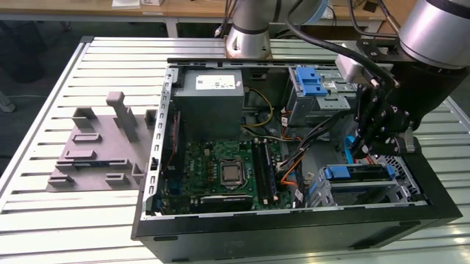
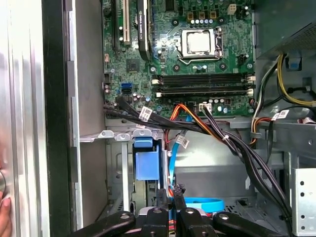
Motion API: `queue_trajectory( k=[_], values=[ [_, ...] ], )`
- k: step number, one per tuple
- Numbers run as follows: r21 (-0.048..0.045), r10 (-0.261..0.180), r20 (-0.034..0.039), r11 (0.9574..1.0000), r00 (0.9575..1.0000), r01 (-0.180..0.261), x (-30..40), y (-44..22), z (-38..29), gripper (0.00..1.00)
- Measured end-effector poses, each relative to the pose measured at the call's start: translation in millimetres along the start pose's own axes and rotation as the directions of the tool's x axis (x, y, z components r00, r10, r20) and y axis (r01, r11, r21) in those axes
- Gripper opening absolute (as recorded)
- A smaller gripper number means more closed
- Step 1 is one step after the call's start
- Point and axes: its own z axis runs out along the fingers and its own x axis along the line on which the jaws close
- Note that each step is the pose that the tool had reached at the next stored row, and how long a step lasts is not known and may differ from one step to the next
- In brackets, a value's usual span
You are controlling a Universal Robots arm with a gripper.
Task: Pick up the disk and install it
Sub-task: 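Insert the second disk wire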
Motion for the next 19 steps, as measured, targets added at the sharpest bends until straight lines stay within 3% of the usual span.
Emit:
queue_trajectory(
  k=[19],
  values=[
    [-0.0003, 0.0, -0.0001, 1.0, 1.0, 0.0, 8.5, -3.8, 8.0, 0.16]
  ],
)
